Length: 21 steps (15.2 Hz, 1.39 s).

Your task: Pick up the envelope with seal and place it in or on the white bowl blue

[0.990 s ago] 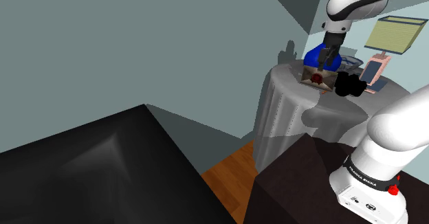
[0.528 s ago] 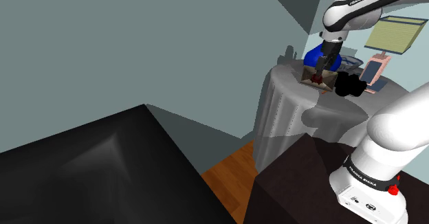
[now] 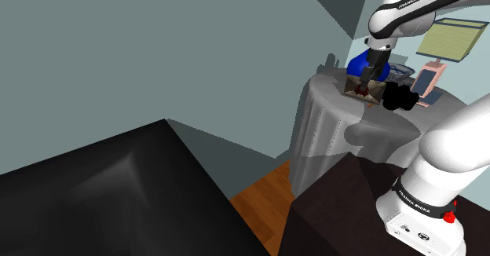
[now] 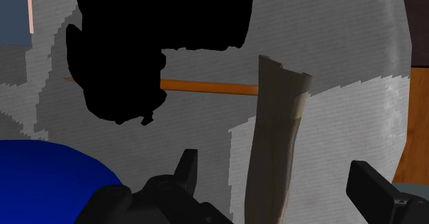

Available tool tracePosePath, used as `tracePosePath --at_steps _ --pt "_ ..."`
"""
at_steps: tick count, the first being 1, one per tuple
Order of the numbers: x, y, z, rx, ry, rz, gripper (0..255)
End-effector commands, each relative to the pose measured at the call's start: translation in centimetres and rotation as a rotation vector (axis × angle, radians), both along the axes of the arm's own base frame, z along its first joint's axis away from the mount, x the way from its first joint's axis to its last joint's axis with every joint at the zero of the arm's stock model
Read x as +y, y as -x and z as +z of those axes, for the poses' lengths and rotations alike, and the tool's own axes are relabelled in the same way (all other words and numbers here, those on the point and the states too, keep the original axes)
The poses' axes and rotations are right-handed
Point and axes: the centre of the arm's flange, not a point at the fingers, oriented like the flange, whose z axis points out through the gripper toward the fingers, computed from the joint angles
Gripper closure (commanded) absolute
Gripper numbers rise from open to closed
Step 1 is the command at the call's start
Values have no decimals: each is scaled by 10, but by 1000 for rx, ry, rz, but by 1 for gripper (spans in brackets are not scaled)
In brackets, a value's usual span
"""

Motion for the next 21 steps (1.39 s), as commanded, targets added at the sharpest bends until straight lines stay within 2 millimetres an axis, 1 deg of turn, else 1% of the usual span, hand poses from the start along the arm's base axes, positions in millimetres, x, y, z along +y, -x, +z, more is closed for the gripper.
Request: tracePosePath --at_steps 1,10,21 --pt "0 0 0 0 0 0 255" --pt "0 0 0 0 0 0 255" --pt "0 0 58 0 0 0 255"
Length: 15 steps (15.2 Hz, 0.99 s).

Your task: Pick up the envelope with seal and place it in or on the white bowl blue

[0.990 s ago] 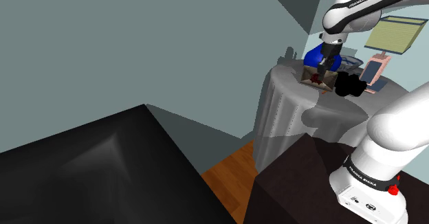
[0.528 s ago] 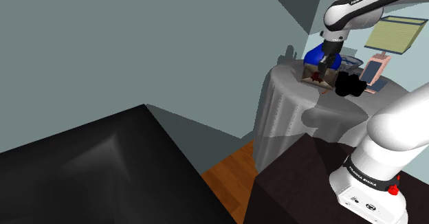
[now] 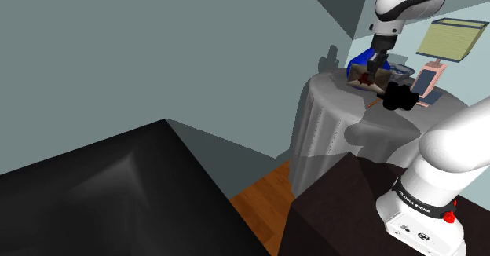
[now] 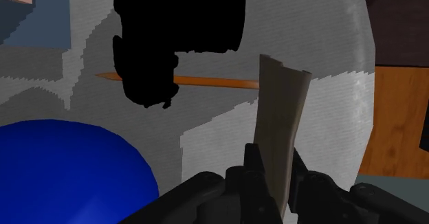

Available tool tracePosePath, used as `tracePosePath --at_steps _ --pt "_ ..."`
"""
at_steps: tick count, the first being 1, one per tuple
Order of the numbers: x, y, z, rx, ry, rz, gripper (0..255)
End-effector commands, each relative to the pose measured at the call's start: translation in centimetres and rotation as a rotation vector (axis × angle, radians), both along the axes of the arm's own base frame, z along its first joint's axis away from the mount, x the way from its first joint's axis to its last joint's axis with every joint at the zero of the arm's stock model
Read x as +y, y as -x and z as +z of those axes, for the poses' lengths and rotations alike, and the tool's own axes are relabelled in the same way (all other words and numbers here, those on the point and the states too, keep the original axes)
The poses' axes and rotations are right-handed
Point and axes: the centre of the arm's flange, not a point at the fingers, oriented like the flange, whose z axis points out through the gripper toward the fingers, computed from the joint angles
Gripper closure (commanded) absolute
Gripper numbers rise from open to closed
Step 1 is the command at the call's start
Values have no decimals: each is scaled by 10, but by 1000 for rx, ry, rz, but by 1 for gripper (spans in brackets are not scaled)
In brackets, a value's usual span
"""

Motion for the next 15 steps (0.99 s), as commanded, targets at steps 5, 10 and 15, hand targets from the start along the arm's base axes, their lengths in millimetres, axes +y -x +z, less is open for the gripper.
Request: tracePosePath --at_steps 5,10,15 --pt "-1 0 32 0 0 0 255" --pt "-1 0 58 0 0 0 255" --pt "-1 0 85 0 0 0 255"
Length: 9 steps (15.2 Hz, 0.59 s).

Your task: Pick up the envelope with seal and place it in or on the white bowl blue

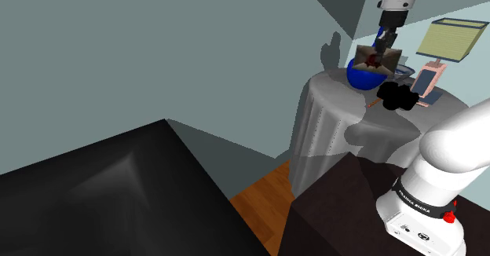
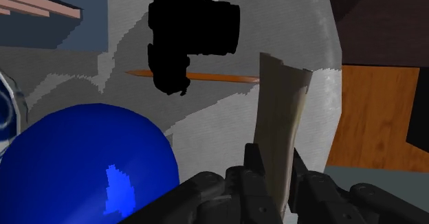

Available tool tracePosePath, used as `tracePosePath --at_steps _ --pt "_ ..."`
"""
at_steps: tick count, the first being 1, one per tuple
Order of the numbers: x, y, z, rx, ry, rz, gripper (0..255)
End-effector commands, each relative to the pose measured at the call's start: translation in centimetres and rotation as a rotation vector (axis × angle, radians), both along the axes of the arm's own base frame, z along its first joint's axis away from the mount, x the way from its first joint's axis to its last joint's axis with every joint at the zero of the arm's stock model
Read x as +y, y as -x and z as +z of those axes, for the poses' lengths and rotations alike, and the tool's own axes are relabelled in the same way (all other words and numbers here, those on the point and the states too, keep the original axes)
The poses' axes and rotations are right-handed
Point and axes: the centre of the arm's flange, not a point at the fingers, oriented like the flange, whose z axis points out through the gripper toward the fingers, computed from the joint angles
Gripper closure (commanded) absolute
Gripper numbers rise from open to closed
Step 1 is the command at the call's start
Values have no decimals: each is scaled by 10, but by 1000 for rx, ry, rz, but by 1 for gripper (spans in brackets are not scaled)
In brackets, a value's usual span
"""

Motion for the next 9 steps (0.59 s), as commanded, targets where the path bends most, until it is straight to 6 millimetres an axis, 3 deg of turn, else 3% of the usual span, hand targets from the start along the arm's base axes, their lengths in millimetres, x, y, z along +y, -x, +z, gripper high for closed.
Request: tracePosePath --at_steps 1,3,9 --pt "-1 0 12 0 0 0 255" --pt "-1 0 21 0 0 0 255" --pt "-81 0 25 0 0 0 255"
